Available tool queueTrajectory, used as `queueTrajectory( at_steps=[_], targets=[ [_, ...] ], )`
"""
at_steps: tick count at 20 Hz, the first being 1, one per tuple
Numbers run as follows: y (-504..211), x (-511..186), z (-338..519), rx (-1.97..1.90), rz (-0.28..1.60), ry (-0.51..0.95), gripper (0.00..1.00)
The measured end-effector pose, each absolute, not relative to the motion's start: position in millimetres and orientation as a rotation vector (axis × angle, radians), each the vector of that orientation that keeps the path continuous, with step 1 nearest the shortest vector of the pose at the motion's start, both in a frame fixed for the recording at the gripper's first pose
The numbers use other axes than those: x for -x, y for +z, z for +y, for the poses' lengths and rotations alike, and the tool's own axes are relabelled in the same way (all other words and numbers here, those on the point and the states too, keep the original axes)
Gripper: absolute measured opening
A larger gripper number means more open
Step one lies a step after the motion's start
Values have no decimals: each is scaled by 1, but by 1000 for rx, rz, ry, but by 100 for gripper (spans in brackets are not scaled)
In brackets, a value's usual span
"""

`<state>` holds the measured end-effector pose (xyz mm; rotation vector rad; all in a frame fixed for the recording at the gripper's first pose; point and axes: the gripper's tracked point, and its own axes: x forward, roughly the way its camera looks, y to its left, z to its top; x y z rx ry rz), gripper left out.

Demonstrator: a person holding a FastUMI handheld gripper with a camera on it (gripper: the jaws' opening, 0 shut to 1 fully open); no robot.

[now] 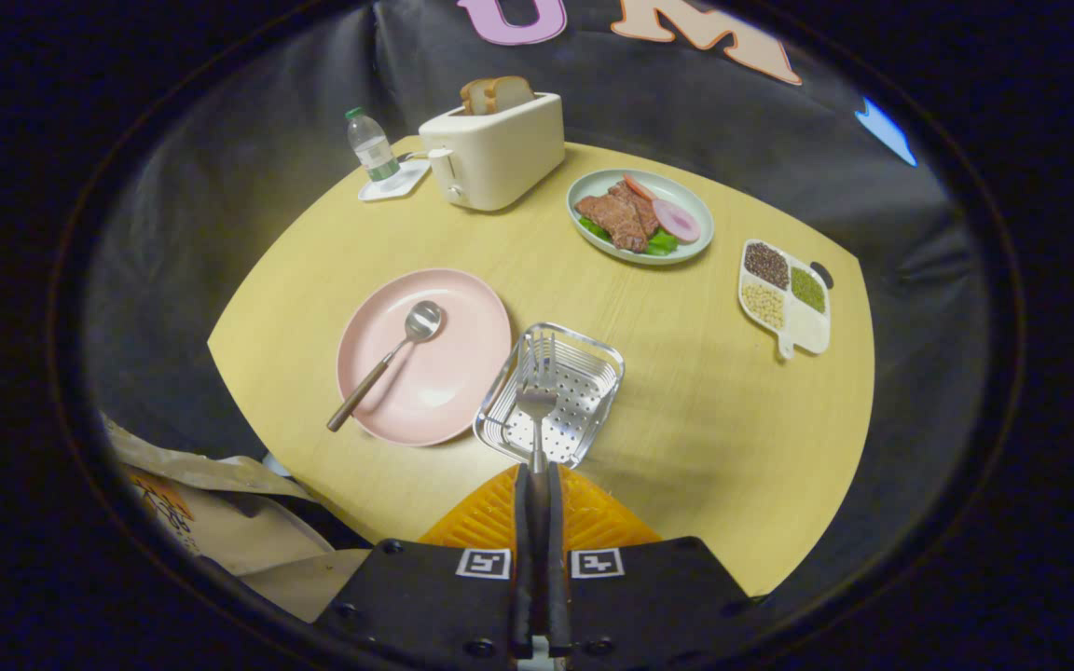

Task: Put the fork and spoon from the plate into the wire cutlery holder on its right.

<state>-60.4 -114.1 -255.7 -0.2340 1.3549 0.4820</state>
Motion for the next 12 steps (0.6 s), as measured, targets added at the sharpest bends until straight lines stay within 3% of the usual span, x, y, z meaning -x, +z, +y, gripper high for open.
queueTrajectory(
  at_steps=[10, 12],
  targets=[
    [-277, 61, -113, 250, 1516, 478, 10],
    [-277, 52, -109, 243, 1503, 467, 14]
  ],
)
